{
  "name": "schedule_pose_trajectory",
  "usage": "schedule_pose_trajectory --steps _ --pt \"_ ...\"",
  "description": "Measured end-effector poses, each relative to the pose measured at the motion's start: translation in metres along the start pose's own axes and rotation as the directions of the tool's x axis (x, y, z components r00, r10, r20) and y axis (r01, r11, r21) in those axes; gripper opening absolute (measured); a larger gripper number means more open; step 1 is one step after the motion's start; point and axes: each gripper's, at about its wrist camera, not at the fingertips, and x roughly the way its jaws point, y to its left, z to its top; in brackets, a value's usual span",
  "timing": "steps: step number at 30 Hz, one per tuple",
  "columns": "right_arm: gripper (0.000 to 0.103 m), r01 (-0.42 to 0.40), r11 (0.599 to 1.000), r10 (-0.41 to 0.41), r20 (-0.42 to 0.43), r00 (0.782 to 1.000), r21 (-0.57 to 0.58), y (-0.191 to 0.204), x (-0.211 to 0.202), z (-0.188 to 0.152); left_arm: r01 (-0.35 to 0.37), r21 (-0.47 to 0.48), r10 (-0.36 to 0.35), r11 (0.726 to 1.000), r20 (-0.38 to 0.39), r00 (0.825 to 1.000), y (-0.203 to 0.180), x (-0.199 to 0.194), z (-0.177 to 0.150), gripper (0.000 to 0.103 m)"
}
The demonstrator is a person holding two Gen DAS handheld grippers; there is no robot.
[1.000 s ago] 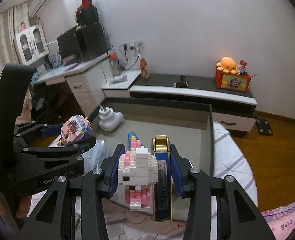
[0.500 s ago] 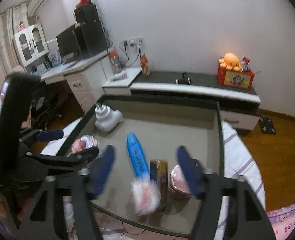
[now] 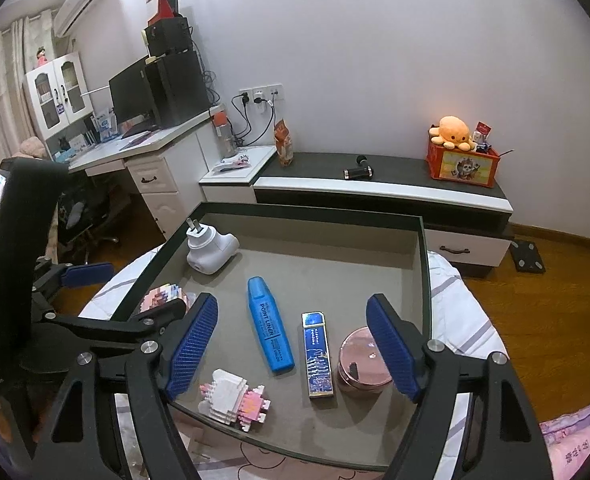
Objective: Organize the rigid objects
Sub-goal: 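Lower the block donut into the box with the left tool while the right tool releases its items inside, then withdraw both open tools from the box toward the remaining items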
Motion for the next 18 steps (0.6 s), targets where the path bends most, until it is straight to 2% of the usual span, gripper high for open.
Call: schedule_pose_trajectory --steps 11,18 --pt "0.079 0.013 1.000 -0.013 -0.005 1.000 0.004 0.002 -0.006 -0.001 -0.007 -0.012 0.007 1.000 0.023 1.000 0.005 -0.014 -0.003 0.090" --pt "0.078 0.040 0.999 -0.040 0.035 0.999 -0.020 0.017 -0.043 -0.001 0.002 -0.034 0.000 0.999 0.067 0.998 0.015 -0.050 -0.019 0.090"
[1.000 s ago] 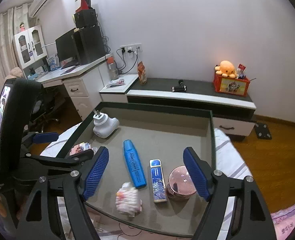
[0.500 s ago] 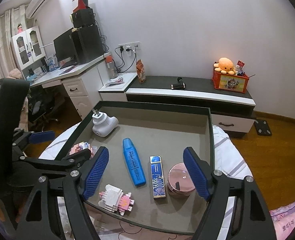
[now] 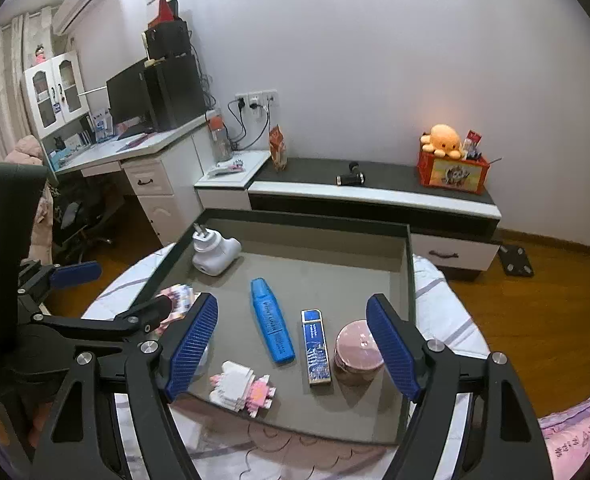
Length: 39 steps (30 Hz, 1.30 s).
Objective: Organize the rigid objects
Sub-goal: 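Withdraw both open tools from the box toward the remaining items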
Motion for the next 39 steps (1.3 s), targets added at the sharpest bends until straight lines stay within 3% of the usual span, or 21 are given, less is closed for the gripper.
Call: schedule_pose_trajectory --steps 12,21,25,29,39 --pt "0.080 0.029 0.999 -0.025 0.126 0.992 -0.028 0.030 -0.104 -0.029 0.001 -0.026 0.003 1.000 0.162 0.987 0.017 -0.100 -0.059 0.091" --pt "0.081 0.059 0.998 -0.050 0.198 0.979 -0.038 0.043 -0.167 -0.069 -0.005 -0.002 0.005 1.000 0.316 0.949 0.014 -0.170 -0.113 0.102" --pt "0.081 0.062 0.998 -0.055 0.217 0.975 -0.023 0.047 -0.185 -0.084 -0.003 0.001 0.003 1.000 0.336 0.942 0.012 -0.183 -0.130 0.103" --pt "0.081 0.057 0.998 -0.050 0.227 0.973 -0.021 0.049 -0.197 -0.093 0.019 -0.023 -0.011 1.000 0.320 0.947 0.015 -0.185 -0.138 0.103" --pt "0.086 0.056 0.998 -0.052 0.231 0.972 -0.011 0.049 -0.205 -0.098 -0.011 -0.037 0.023 0.999 0.315 0.949 0.017 -0.191 -0.147 0.103"
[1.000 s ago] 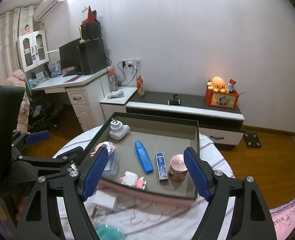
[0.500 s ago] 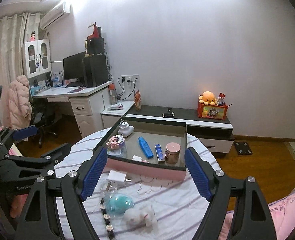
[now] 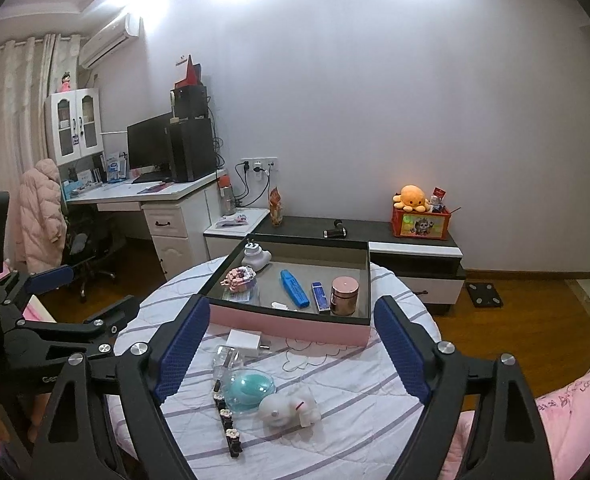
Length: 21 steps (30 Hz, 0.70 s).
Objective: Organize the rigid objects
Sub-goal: 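Withdraw both open tools from the box toward the remaining items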
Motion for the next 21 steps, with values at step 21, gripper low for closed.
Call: schedule_pose_trajectory --steps 21 --pt "0.086 0.052 0.998 -0.039 -0.310 0.950 0.036 -0.010 0.070 -0.054 0.032 0.039 -0.021 0.999 -0.271 0.962 -0.011 0.072 -0.054 0.103"
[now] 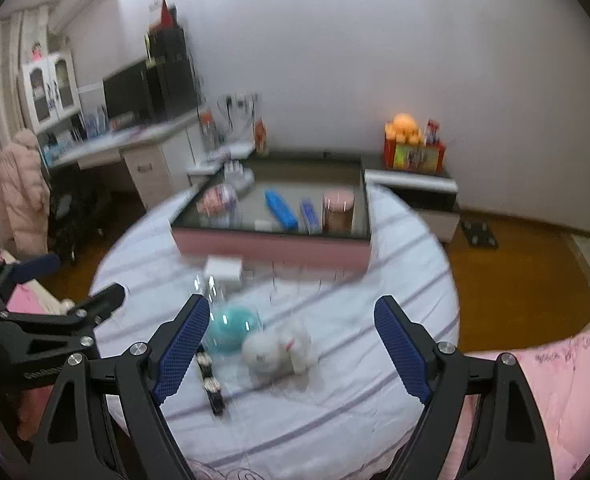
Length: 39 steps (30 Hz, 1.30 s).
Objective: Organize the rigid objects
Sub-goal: 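Withdraw both open tools from the box toward the remaining items, then grasp the white charger with the left tool while the right tool grasps the white plush toy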
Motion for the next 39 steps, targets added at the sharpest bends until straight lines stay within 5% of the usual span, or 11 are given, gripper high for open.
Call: schedule_pose_trajectory --steps 8,10,17,20,30,33,36,39 --pt "0.086 0.027 1.000 -0.030 -0.223 0.974 -0.015 -0.002 0.073 -0.025 -0.009 0.009 0.011 1.000 -0.169 0.986 -0.002 0.056 -0.012 0.103" --pt "0.086 -0.035 0.999 0.033 -0.243 0.969 -0.002 -0.002 0.087 -0.027 0.009 -0.004 -0.010 1.000 -0.193 0.981 -0.001 0.064 -0.009 0.103" --pt "0.075 -0.108 0.993 0.115 -0.266 0.957 0.040 -0.012 0.113 -0.022 0.037 -0.007 -0.038 0.999 -0.207 0.978 -0.007 0.083 0.015 0.103" --pt "0.075 -0.058 0.998 0.064 -0.237 0.969 0.033 -0.022 0.114 -0.012 0.042 -0.007 -0.043 0.999 -0.211 0.977 -0.015 0.096 0.031 0.103" --pt "0.075 -0.088 0.996 0.087 -0.219 0.972 0.004 -0.046 0.148 0.032 0.059 -0.021 -0.062 0.998 -0.327 0.943 -0.046 0.165 0.074 0.102" --pt "0.073 -0.122 0.993 0.120 -0.234 0.965 0.008 -0.050 0.161 0.038 0.101 -0.053 -0.114 0.993 -0.402 0.908 -0.051 0.189 0.072 0.089" --pt "0.071 -0.145 0.989 0.143 -0.247 0.958 0.010 -0.052 0.169 0.039 0.126 -0.061 -0.140 0.990 -0.362 0.922 -0.050 0.182 0.075 0.063" --pt "0.070 -0.157 0.987 0.157 -0.254 0.954 0.018 -0.050 0.176 0.039 0.137 -0.060 -0.150 0.989 -0.358 0.922 -0.047 0.177 0.075 0.058"
